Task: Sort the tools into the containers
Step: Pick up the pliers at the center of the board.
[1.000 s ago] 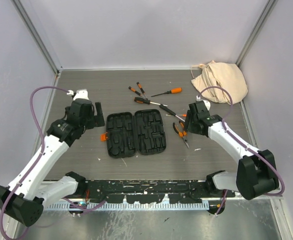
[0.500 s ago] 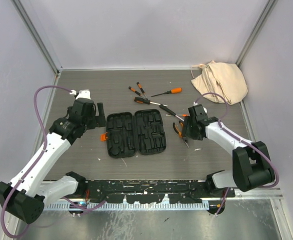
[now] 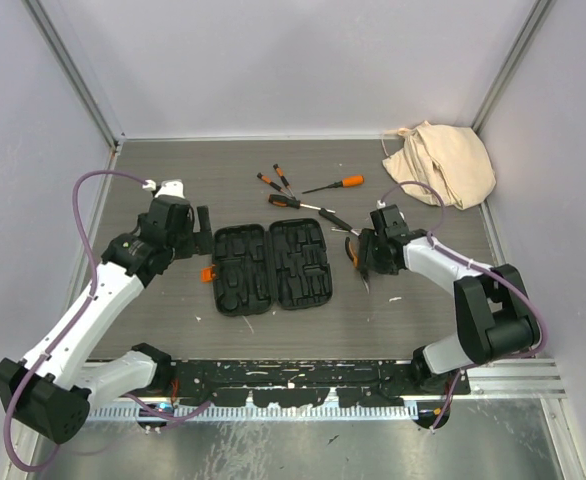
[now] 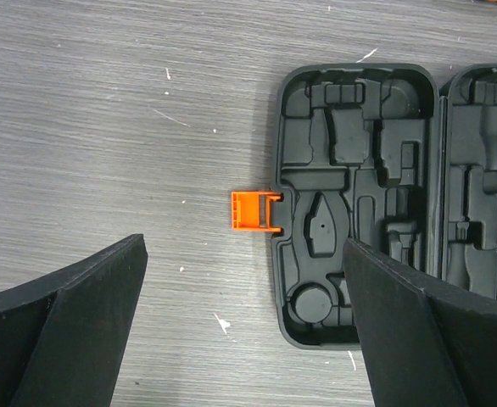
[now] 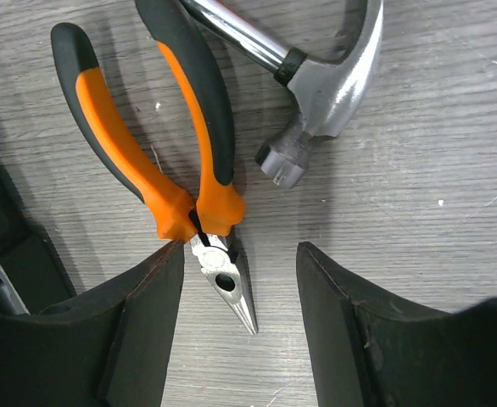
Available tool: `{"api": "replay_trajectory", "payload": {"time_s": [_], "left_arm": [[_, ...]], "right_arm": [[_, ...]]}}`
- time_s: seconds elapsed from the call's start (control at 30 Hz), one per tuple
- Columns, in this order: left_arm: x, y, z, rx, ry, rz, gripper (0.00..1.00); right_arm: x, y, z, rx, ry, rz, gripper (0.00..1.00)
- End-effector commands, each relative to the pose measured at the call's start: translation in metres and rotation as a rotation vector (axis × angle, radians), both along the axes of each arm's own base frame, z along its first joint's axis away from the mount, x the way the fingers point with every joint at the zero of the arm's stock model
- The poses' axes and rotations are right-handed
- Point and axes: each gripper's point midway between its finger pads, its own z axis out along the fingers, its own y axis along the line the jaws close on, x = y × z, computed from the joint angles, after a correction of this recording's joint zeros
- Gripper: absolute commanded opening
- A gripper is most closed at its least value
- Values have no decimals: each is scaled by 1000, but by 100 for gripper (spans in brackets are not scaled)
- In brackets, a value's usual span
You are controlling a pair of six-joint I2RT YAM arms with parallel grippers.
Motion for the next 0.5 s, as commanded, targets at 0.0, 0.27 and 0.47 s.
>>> {"api": "replay_trajectory", "payload": {"time_s": [0.0, 0.27, 0.47], "left_arm": [[6, -1, 13, -10, -34, -8, 100], [7, -2, 11, -8, -29, -11, 100], [7, -3, 10, -7, -21, -13, 100]], "right_arm": [[12, 7, 8, -17, -47, 61, 60], [14, 7, 29, -29, -108, 57, 60], [21, 15, 47, -13, -154, 72, 60]]}}
